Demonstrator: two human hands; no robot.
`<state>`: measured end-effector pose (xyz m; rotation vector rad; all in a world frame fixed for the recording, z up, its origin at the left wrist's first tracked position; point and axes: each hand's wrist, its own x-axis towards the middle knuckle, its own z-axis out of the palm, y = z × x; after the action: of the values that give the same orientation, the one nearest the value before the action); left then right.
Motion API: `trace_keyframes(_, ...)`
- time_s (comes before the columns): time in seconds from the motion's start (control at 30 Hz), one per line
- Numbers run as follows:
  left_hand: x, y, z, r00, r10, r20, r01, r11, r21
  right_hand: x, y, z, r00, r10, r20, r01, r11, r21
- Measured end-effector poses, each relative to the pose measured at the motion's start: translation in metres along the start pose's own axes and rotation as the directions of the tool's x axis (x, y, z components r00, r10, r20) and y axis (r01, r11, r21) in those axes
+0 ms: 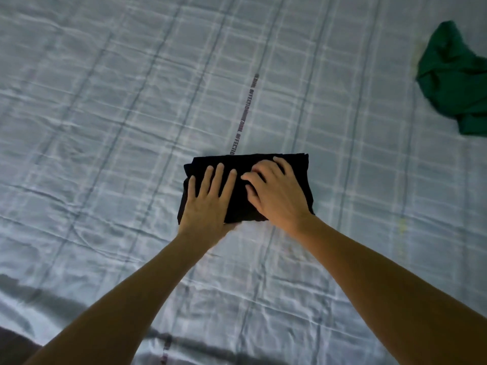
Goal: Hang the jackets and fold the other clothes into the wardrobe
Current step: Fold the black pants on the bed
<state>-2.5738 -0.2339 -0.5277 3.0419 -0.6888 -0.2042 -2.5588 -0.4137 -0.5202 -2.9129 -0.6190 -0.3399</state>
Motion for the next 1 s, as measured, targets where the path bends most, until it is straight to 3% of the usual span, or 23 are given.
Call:
trace_keyframes(0.17,0.023,-0.006,0.009,0.999,-0.024,0.03,0.024,1.0,0.009,0.016,0.023,0.024,0.996,-0.065,-0.061,0.07,0.994,0.082)
trace_keyframes(0.3,0.025,-0.009,0.013,0.999,0.028,0.039,-0.031,0.997,0.069,0.017,0.02,0.029,0.998,-0.037,-0.057,0.041,0.997,0.073)
trace_keyframes(0.47,0.028,-0.007,0.008,0.997,0.054,0.058,-0.058,0.996,0.071,-0.008,0.023,0.012,0.949,-0.139,0.283,0.163,0.985,-0.06)
trace_keyframes(0.53,0.027,-0.004,0.002,0.996,0.047,0.074,-0.052,0.997,0.059,-0.014,0.018,0.004,0.925,-0.075,0.372,0.132,0.983,-0.13)
trace_keyframes(0.6,0.021,0.0,-0.008,0.995,0.059,0.078,-0.064,0.996,0.057,-0.012,0.007,-0.005,0.934,0.022,0.355,0.034,0.988,-0.15)
trace_keyframes(0.7,-0.011,-0.004,-0.031,0.997,0.059,0.056,-0.059,0.998,0.006,-0.01,-0.022,-0.027,0.947,0.032,0.32,0.015,0.989,-0.144)
trace_keyframes(0.83,-0.078,-0.039,-0.093,1.0,0.01,-0.029,-0.011,1.0,-0.01,0.006,-0.088,-0.086,0.961,-0.071,0.266,0.099,0.991,-0.095)
trace_keyframes(1.0,-0.167,-0.11,-0.236,0.964,-0.122,-0.237,0.145,0.986,0.082,0.083,-0.195,-0.207,0.968,-0.217,0.123,0.231,0.967,-0.112)
